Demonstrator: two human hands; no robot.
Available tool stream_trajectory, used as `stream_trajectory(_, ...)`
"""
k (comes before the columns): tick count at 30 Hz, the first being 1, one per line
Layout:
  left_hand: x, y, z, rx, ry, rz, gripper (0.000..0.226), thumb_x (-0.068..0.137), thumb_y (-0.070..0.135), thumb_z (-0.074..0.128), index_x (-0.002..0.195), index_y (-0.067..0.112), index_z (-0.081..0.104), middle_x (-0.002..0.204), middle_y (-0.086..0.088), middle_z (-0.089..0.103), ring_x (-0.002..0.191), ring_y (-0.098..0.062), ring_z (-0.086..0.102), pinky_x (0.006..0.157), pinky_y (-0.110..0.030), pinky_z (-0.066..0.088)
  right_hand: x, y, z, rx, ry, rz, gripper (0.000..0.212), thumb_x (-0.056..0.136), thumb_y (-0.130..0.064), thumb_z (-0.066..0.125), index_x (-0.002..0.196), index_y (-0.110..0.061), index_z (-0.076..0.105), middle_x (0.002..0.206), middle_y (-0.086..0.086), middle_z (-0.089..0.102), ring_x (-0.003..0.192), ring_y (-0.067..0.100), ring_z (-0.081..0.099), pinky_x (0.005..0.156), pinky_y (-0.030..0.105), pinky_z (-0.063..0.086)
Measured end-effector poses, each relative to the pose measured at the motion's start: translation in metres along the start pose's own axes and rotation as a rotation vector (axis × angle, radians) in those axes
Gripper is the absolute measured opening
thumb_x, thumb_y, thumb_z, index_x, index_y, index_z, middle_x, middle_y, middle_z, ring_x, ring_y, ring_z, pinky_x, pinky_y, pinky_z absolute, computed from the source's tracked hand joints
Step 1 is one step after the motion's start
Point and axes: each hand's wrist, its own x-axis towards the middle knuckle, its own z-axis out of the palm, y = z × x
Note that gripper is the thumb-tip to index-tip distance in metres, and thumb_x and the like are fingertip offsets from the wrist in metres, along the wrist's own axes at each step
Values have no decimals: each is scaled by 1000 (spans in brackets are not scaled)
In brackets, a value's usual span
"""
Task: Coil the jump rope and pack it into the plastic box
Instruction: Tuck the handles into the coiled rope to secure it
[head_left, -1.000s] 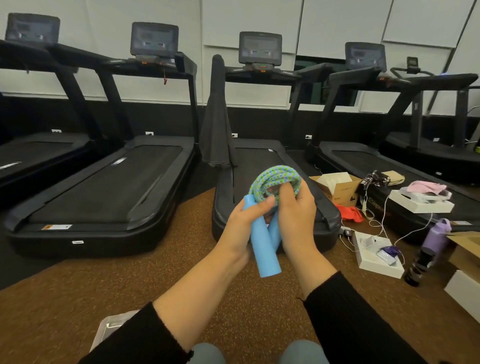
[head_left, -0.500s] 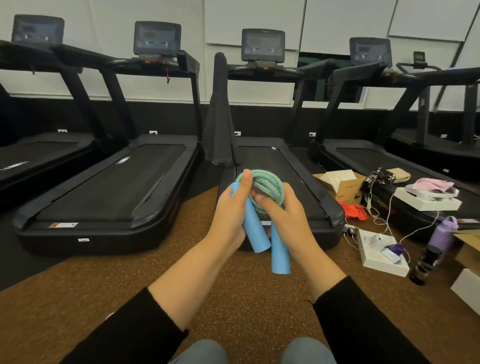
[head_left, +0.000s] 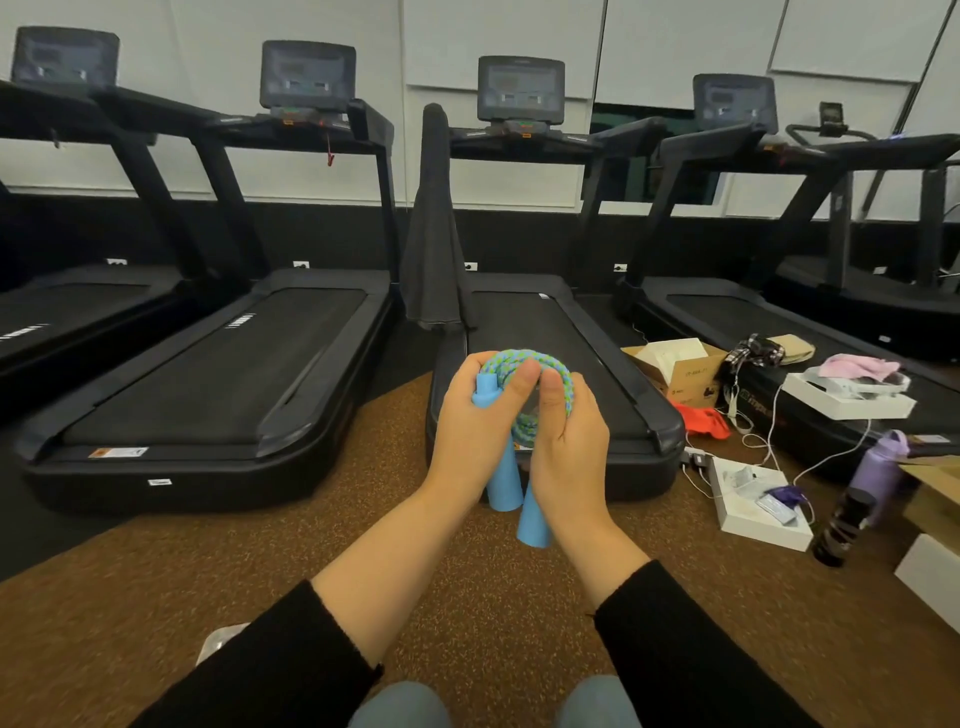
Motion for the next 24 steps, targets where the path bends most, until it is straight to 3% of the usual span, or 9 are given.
stream_trajectory(3,0,1,0,-55,-24,-1,28,87,23,64,112,10,61,108,-6,70,99,-18,68,88,-31,55,-2,1,3,-48,47,-48,29,96,-35,36,93,-12,54,93,-1,47,82,-10,51,69,1,37)
stream_trajectory(5,1,2,0,-57,-53,20,25,87,21,64,111,13,63,105,-5,71,98,-17,68,87,-30,55,-4,0,4,-40,68,-68,28,98,-32,36,102,-12,55,97,-2,51,88,-14,51,72,0,37)
stream_trajectory(10,4,2,-4,-105,-123,65,31,84,28,63,115,25,62,110,2,70,102,-11,68,87,-25,55,-8,-6,6,-21,26,-60,51,93,-43,32,139,-20,40,101,-28,52,90,-22,55,72,1,44)
stream_trajectory(13,6,-5,-8,-254,-153,-26,40,78,36,61,115,23,62,108,0,71,99,-12,68,81,-23,55,-8,-8,12,-130,-4,-75,62,91,-54,29,148,-30,21,125,-12,58,109,-6,57,88,19,52)
stream_trajectory(15,8,-12,-11,-377,-145,-112,41,78,36,59,116,18,62,106,-2,71,97,-14,69,79,-23,56,-8,-9,17,-191,-47,-88,67,90,-59,29,149,-30,17,148,-1,41,134,9,41,106,29,41)
stream_trajectory(16,8,-15,-12,-411,-134,-138,45,79,38,58,118,15,61,107,-3,71,97,-14,69,79,-23,56,-8,-11,19,-224,-61,-111,69,89,-58,31,150,-27,17,154,-2,32,141,7,27,112,25,32)
stream_trajectory(19,7,-17,-11,-435,-147,-179,57,81,46,53,124,9,55,108,-5,68,96,-11,68,78,-21,55,-9,-12,31,-356,-41,-185,75,87,-60,29,150,-20,19,157,-1,24,144,2,7,114,19,17)
stream_trajectory(21,5,-18,-11,-435,-159,-177,55,83,47,45,122,9,55,104,-4,68,93,-8,68,76,-20,55,-9,-11,40,-432,-10,-194,79,86,-64,22,150,-19,15,158,0,20,144,4,4,118,29,18)
stream_trajectory(24,3,-22,-12,-476,-170,-227,55,80,51,43,123,20,56,121,-6,66,112,-18,63,95,-30,51,-4,-13,41,-428,-132,-121,83,83,-68,17,151,-22,7,160,-2,8,147,10,3,119,42,14)
